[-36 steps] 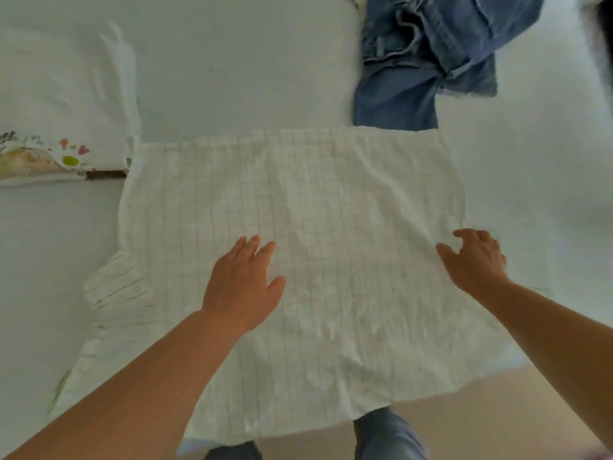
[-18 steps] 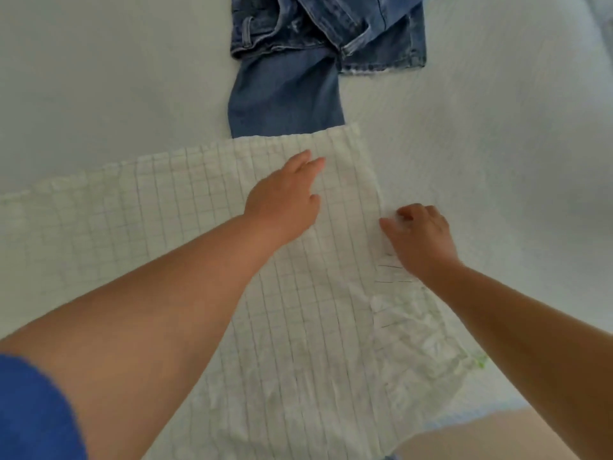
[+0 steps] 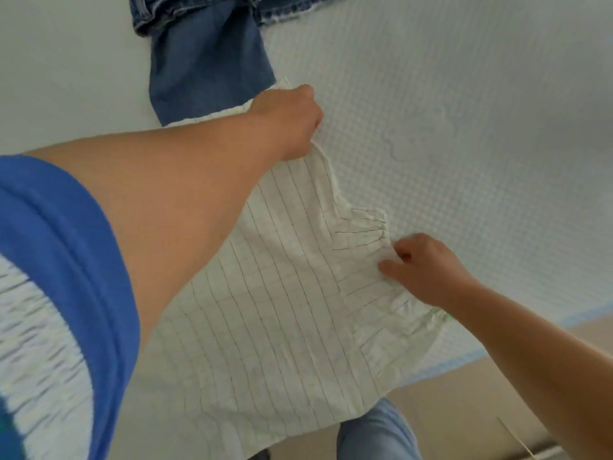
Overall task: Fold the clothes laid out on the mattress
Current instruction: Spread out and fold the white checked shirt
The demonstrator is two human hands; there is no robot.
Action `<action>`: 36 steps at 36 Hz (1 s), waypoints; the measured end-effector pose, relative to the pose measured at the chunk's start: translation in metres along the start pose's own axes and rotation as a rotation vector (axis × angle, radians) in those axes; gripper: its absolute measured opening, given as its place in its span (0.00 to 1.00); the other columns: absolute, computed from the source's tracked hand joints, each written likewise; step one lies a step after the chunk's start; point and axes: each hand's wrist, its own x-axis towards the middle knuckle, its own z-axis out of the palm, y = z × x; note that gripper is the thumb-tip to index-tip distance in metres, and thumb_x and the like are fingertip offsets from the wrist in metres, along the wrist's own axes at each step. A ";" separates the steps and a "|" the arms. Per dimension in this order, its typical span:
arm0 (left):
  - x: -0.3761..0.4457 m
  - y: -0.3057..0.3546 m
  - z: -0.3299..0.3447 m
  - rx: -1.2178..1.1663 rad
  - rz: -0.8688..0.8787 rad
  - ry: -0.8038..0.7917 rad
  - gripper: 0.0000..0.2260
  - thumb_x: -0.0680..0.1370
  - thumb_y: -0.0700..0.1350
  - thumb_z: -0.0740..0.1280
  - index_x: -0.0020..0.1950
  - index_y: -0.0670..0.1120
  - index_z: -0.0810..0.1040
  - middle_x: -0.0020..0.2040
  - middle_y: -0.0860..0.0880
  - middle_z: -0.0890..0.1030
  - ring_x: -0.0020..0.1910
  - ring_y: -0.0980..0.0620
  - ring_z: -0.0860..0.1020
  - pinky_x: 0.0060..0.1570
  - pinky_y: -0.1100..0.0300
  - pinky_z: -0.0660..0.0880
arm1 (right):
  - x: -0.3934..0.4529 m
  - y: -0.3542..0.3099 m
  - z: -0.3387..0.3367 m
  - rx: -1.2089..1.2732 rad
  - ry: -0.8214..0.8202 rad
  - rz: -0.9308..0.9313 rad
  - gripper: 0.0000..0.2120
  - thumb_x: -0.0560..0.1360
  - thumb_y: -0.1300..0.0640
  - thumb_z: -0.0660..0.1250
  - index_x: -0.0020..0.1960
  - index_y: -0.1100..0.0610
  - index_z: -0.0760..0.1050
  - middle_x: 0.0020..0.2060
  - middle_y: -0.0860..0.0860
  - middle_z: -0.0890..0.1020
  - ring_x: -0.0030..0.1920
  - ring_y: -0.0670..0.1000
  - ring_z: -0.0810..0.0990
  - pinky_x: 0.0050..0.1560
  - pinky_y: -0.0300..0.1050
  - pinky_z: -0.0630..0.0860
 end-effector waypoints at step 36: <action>0.038 0.062 -0.014 -0.488 -0.101 0.396 0.26 0.77 0.43 0.60 0.75 0.51 0.58 0.78 0.49 0.46 0.72 0.48 0.62 0.58 0.59 0.65 | -0.007 0.069 -0.069 0.002 0.515 0.083 0.22 0.74 0.54 0.65 0.66 0.55 0.67 0.60 0.52 0.72 0.62 0.53 0.69 0.62 0.48 0.64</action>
